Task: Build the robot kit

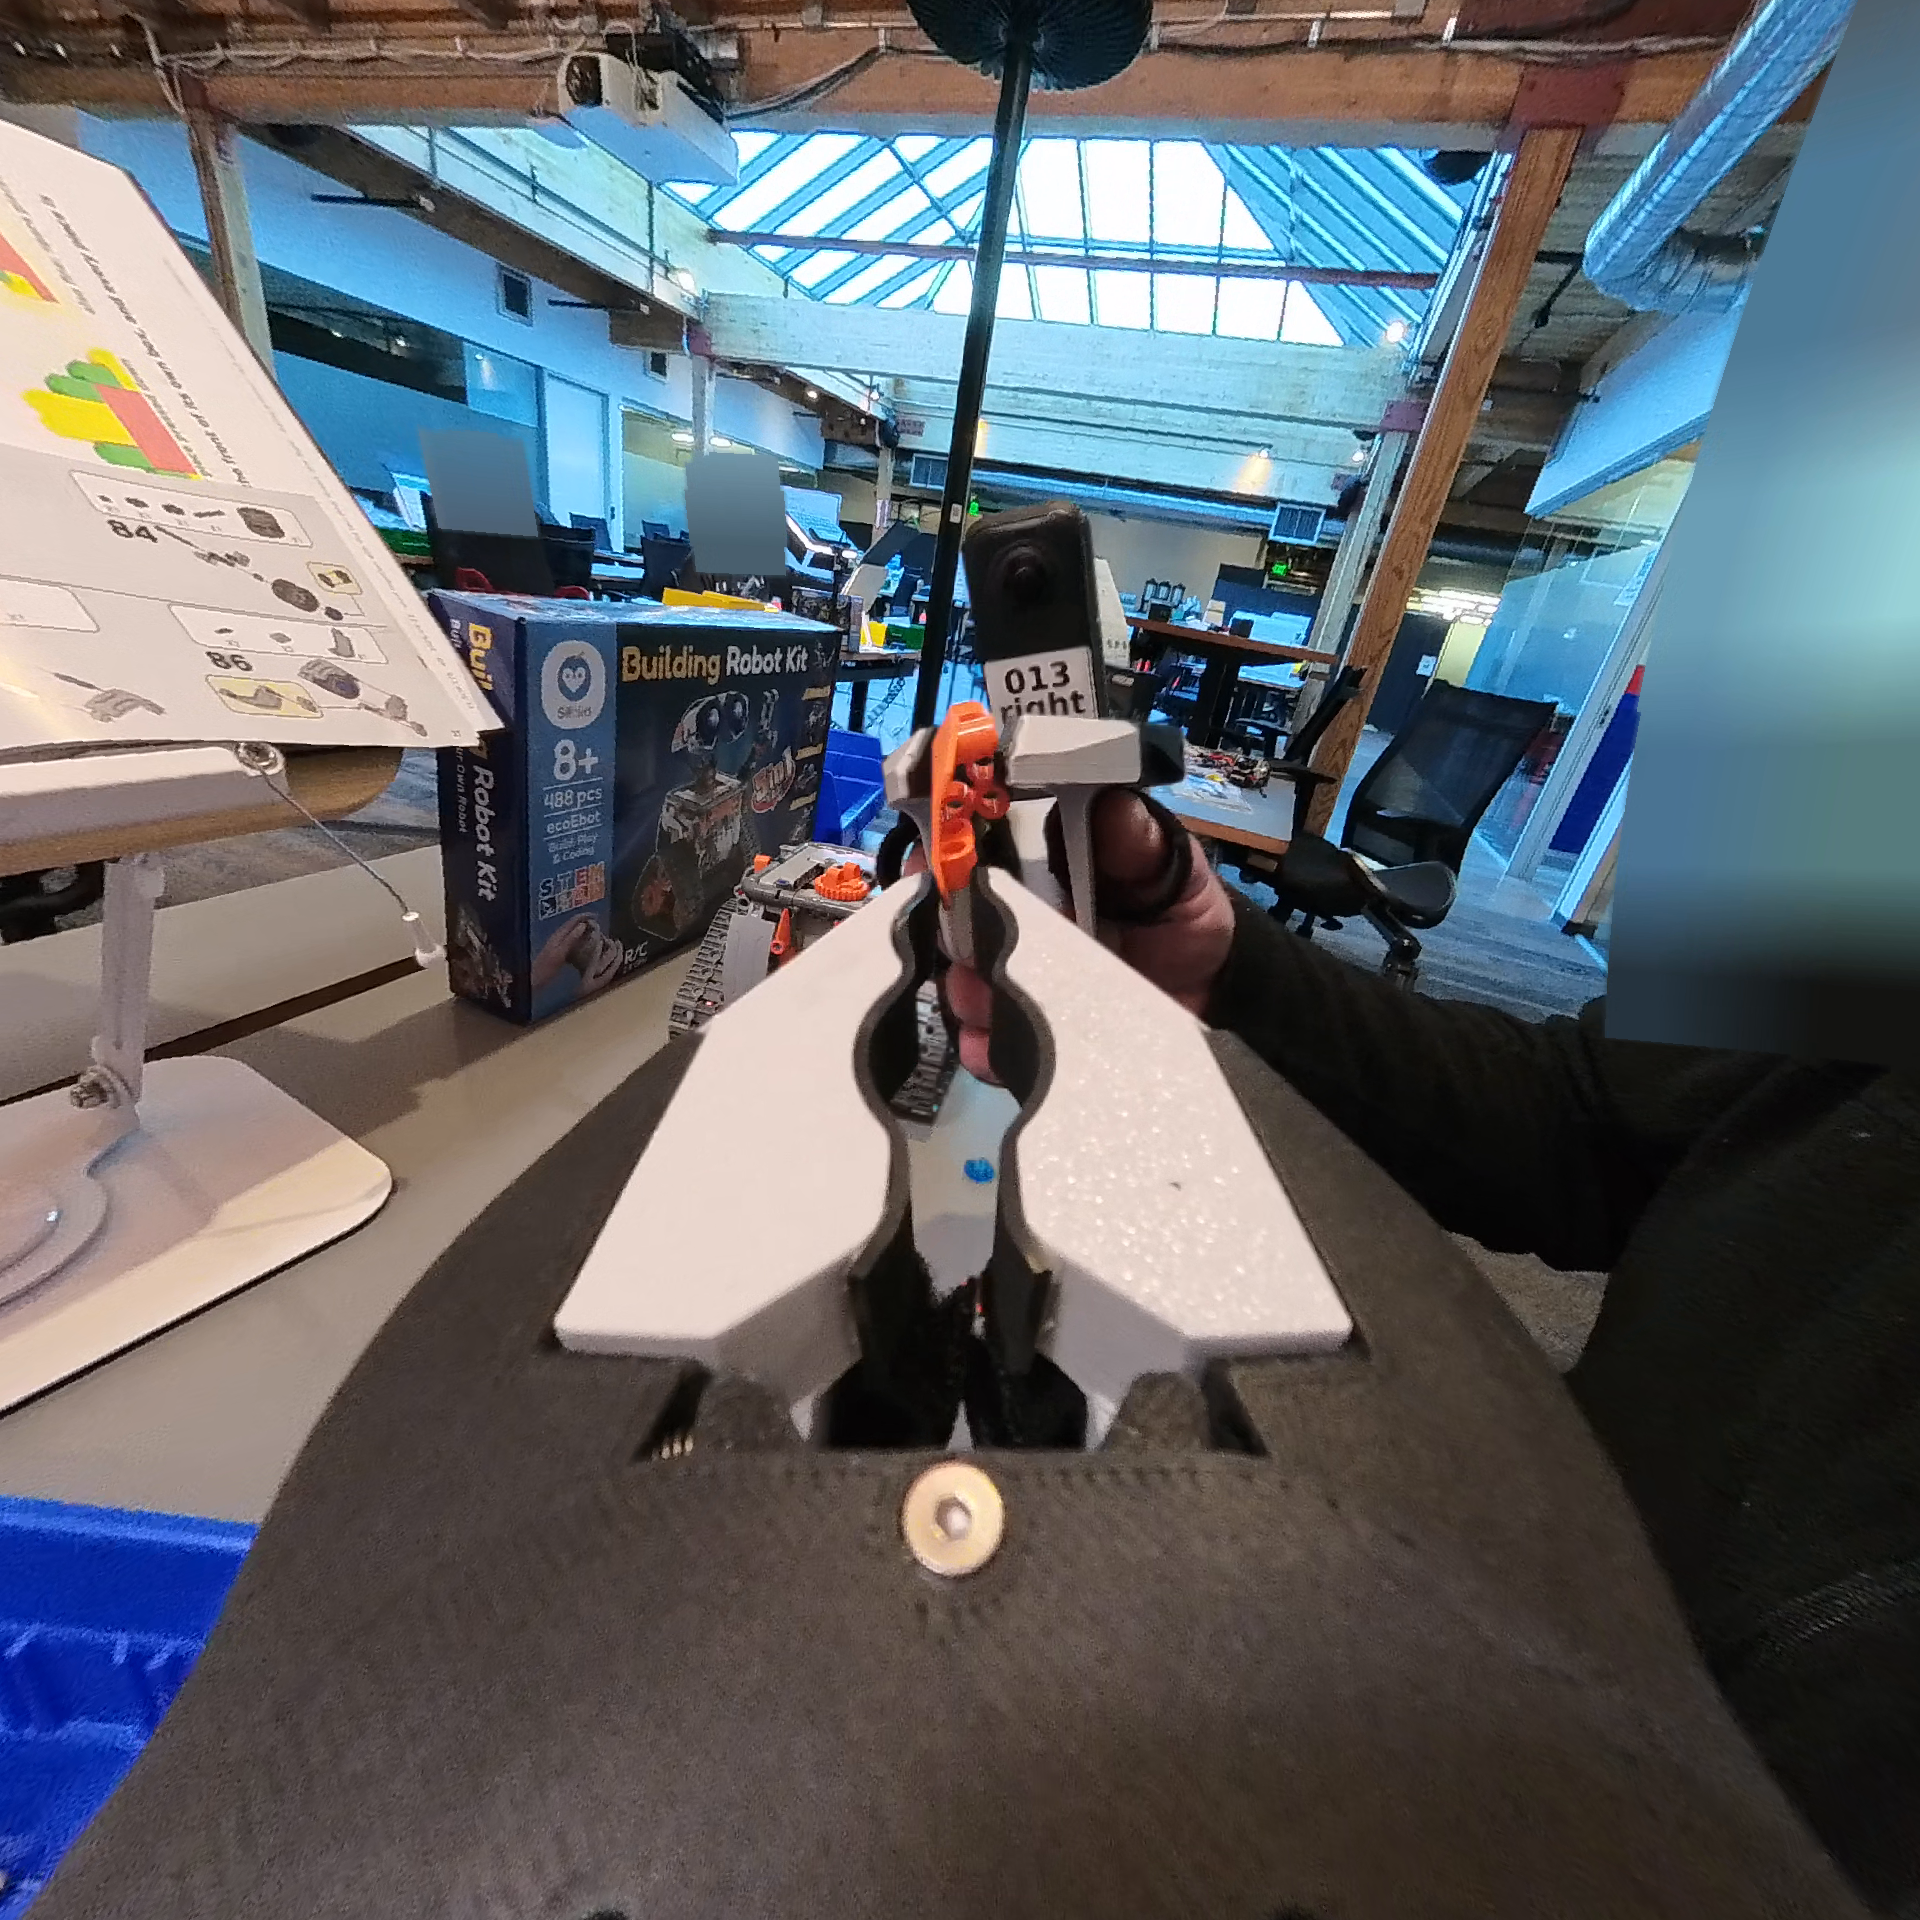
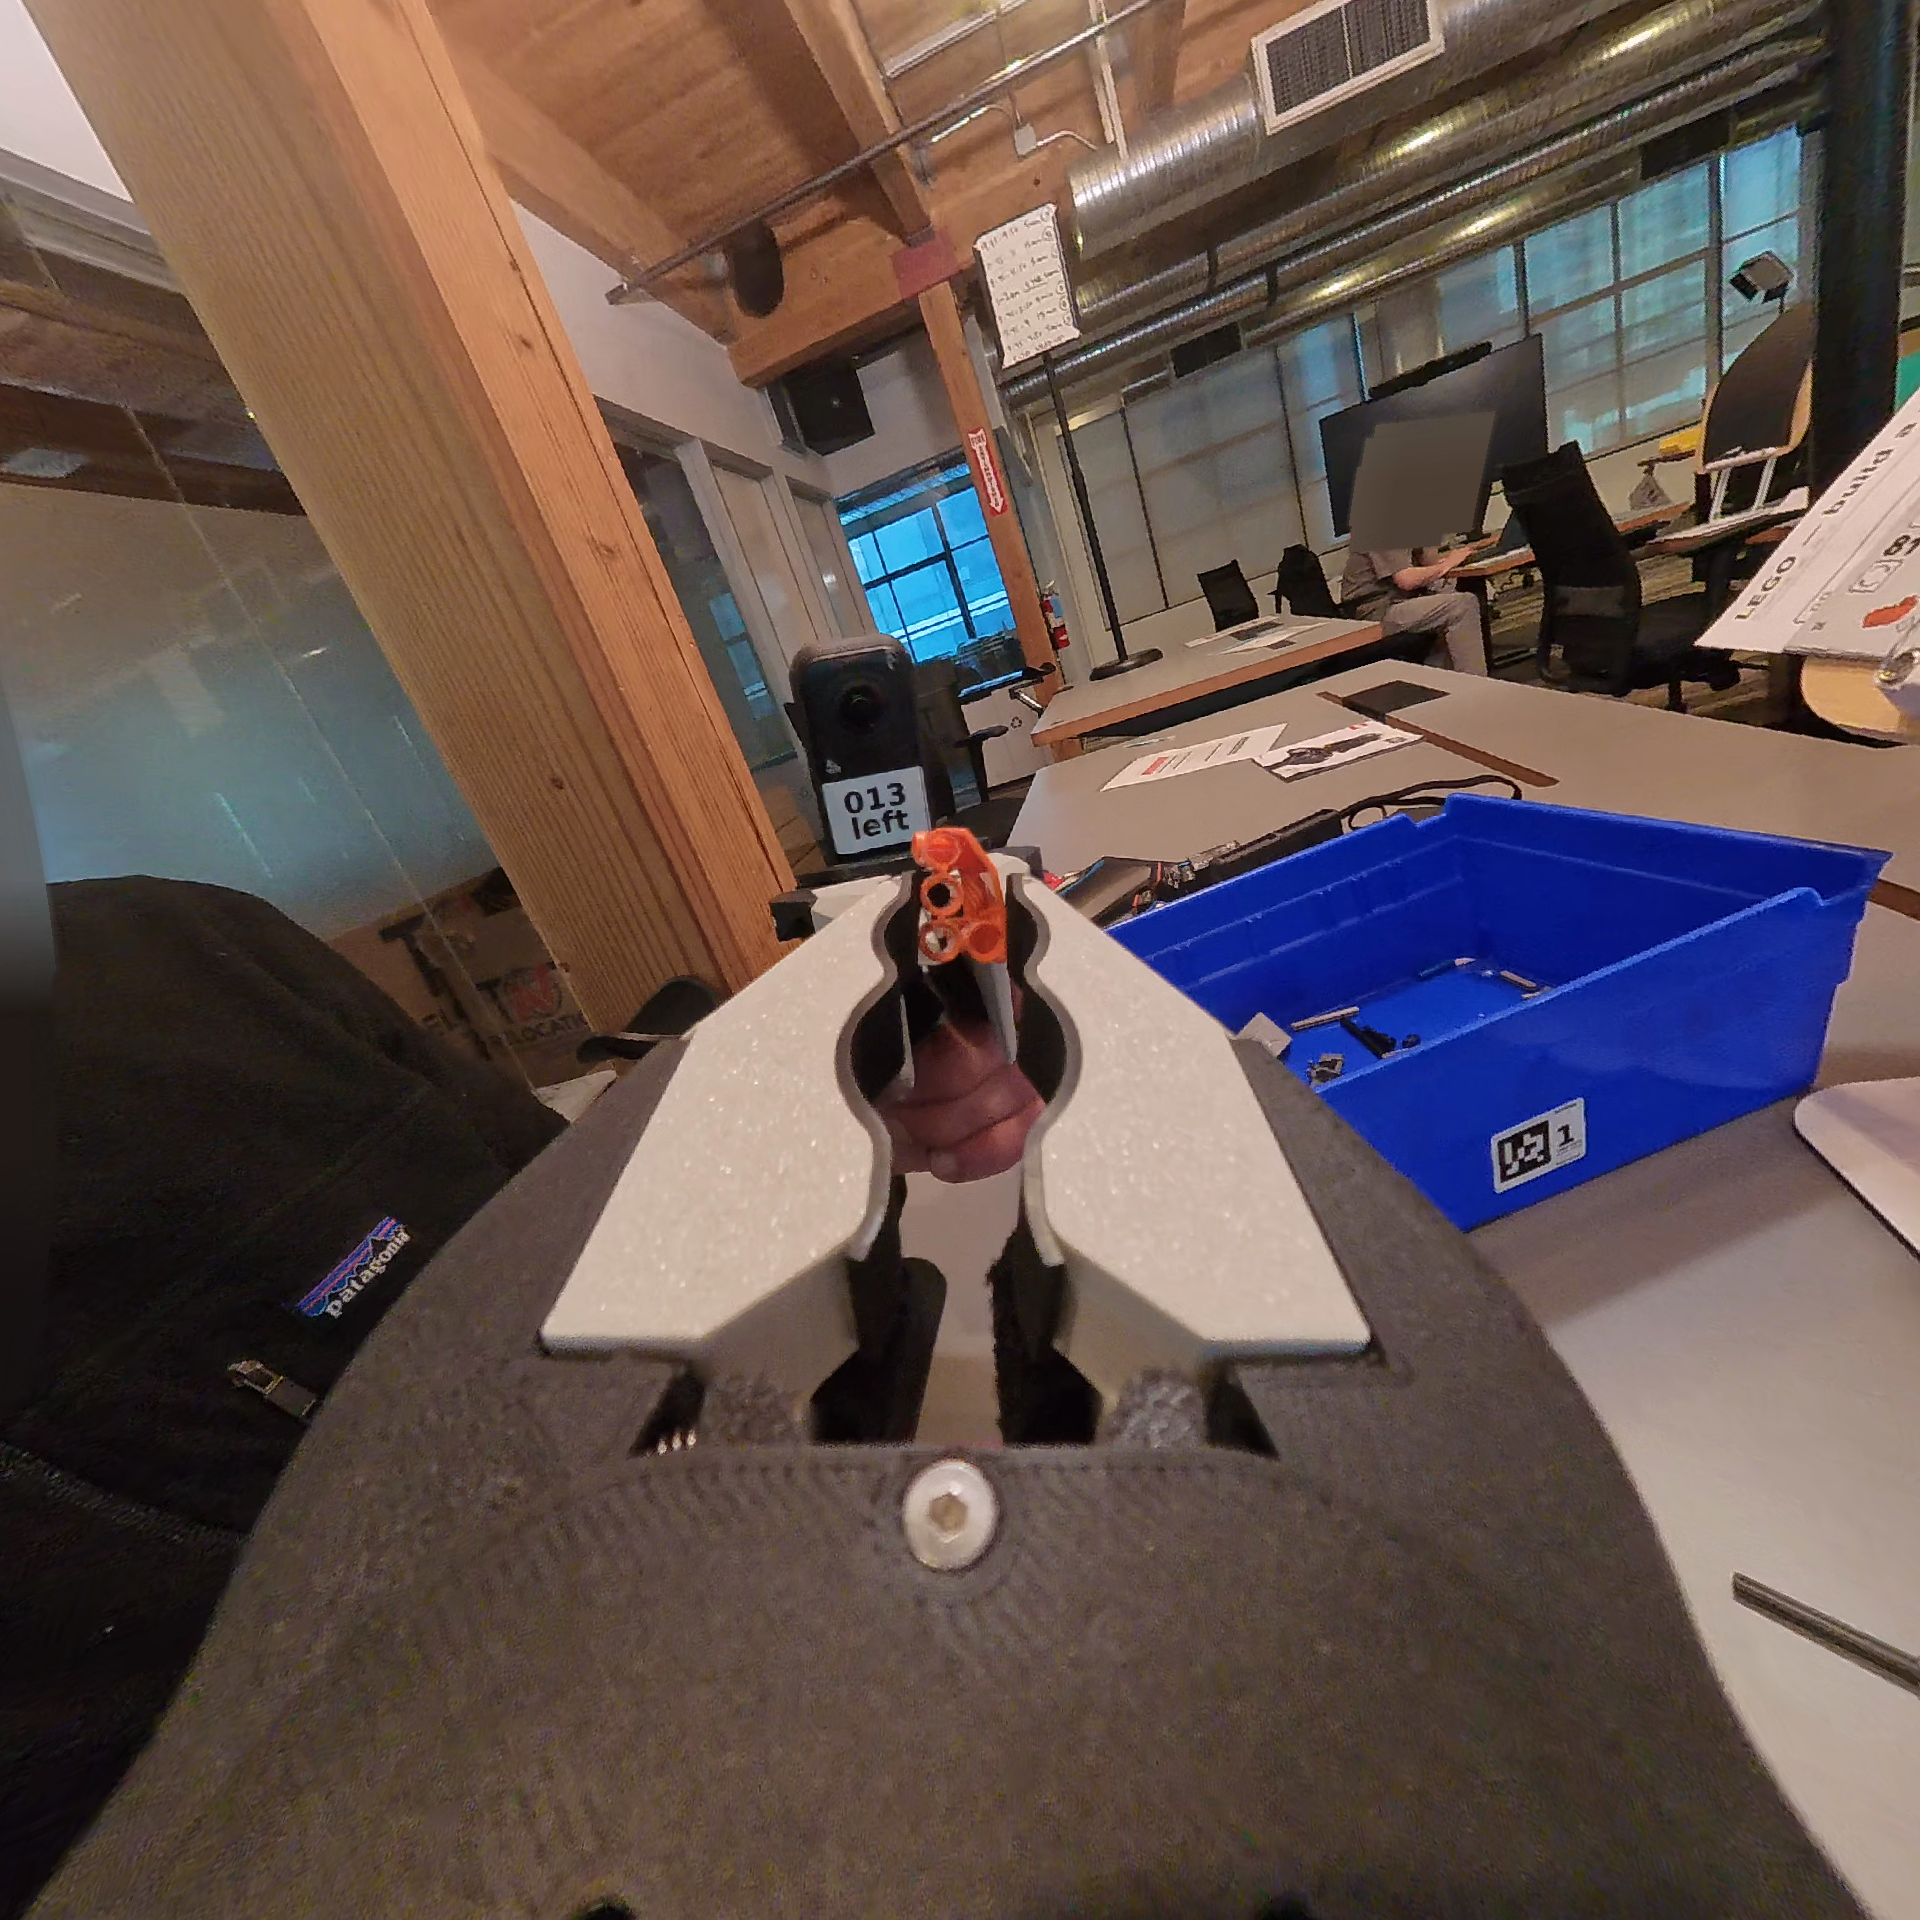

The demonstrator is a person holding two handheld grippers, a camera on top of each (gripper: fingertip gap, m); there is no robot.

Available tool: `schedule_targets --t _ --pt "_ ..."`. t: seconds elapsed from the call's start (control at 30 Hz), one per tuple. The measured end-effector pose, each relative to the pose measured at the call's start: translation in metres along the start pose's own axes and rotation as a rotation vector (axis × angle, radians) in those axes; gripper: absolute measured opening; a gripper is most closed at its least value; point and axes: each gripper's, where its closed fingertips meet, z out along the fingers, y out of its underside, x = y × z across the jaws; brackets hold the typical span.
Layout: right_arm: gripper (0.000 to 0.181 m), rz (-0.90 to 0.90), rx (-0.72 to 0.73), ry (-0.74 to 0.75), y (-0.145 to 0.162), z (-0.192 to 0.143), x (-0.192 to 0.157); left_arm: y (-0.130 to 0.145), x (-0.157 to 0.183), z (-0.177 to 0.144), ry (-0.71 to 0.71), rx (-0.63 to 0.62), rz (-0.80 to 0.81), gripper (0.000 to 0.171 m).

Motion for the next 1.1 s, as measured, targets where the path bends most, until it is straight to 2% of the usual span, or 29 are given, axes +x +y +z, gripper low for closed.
schedule_targets --t 0.1,0.3,0.43,0.63,0.77,0.87,1.0,1.1 --pt "0.015 0.012 -0.003 0.001 0.000 0.000 0.001 -0.001 -0.001 0.000 0.014 0.011 -0.041 0.003" --pt "0.031 0.043 0.053 0.042 -0.011 -0.010 0.012 -0.005 -0.010 -0.007 0.031 0.064 -0.180 0.000" --pt "0.033 0.031 0.061 0.061 -0.016 -0.015 0.014 -0.004 -0.013 -0.007 0.037 0.071 -0.216 0.000" --pt "0.032 -0.035 0.014 0.113 -0.017 -0.021 0.017 0.007 -0.006 -0.003 0.048 -0.009 -0.193 0.000" --pt "0.031 -0.101 0.011 0.175 -0.032 -0.039 0.019 0.052 0.003 -0.003 0.025 -0.232 -0.162 0.000" --pt "0.029 -0.126 0.018 0.211 -0.040 -0.051 0.022 0.092 0.014 -0.005 0.040 -0.395 -0.211 0.000" --pt "0.028 -0.117 -0.003 0.241 -0.036 -0.062 0.030 0.150 0.028 -0.012 0.067 -0.631 -0.264 0.000" --pt "0.028 -0.110 -0.058 0.255 -0.024 -0.063 0.035 0.177 0.030 -0.013 0.071 -0.717 -0.312 0.000"
